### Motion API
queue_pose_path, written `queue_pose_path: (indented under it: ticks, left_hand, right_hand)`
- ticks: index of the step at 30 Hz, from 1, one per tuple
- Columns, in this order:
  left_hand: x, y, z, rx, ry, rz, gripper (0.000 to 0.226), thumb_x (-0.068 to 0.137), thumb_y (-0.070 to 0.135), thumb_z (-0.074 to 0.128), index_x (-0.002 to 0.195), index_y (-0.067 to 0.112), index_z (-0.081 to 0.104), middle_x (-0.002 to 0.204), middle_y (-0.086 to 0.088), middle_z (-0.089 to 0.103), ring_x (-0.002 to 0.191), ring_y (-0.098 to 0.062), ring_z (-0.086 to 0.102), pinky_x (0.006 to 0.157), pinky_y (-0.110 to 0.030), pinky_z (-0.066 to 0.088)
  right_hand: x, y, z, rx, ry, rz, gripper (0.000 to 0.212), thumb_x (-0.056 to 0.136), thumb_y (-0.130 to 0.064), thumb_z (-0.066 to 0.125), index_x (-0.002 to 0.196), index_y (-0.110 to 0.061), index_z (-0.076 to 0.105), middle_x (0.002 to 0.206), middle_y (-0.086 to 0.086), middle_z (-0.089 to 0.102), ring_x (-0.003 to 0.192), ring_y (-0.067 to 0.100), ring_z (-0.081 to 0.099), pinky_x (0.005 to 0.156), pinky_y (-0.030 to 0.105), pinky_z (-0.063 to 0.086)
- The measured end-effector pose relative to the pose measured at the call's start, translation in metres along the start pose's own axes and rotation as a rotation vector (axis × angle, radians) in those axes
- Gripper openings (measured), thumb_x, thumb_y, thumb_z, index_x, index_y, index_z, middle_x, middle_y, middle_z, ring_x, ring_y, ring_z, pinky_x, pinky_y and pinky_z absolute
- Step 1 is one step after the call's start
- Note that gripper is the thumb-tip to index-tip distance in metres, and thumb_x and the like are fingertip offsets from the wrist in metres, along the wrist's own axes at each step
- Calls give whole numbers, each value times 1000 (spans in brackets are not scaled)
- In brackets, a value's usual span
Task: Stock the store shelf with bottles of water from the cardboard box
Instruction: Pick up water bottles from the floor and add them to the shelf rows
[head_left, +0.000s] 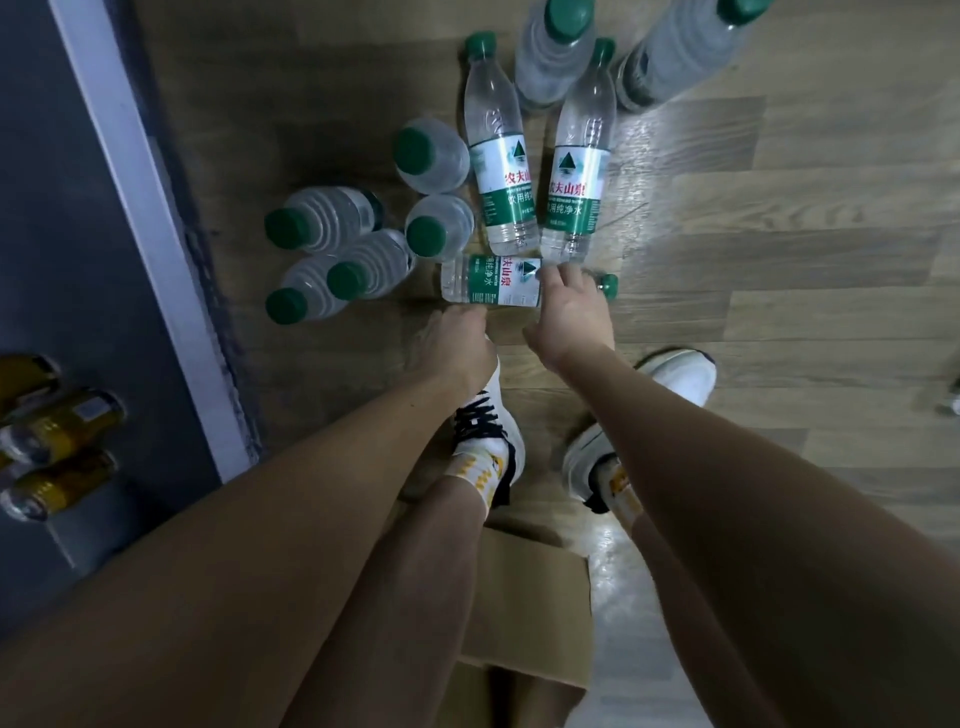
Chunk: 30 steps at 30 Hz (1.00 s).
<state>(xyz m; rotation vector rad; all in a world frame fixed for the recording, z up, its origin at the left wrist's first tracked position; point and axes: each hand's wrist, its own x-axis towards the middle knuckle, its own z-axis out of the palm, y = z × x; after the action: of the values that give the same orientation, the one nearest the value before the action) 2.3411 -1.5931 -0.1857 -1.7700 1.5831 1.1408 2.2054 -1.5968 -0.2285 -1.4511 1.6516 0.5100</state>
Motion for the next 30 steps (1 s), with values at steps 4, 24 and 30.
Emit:
queue_pose_path:
  ticks: [4,24,30]
  left_hand:
    - [28,-4,21,-20,33,23,5,94,15,48,92,13,52,102,-7,59,92,-26,54,72,-39,46]
    - [0,-8,12,60,21,42,20,93,14,47,110,9,56,110,-12,59,106,-31,49,84,-41,42]
    - [-54,9,-36,56,-10,83,27,91,13,50,118,13,53,118,-11,57,113,-31,48,91,-42,42]
  right_hand:
    - [23,5,23,-216,136,-69,58,85,-11,59,140,-10,39,140,15,39,129,33,37,109,42,33]
    - [-4,-3,26,-16,-283,109,81,76,-50,79,128,-10,33,116,13,62,105,30,63,69,36,45]
    - [-62,-3,-54,-66,-389,82,83,78,-45,79,139,-7,37,127,11,61,116,29,59,85,35,47]
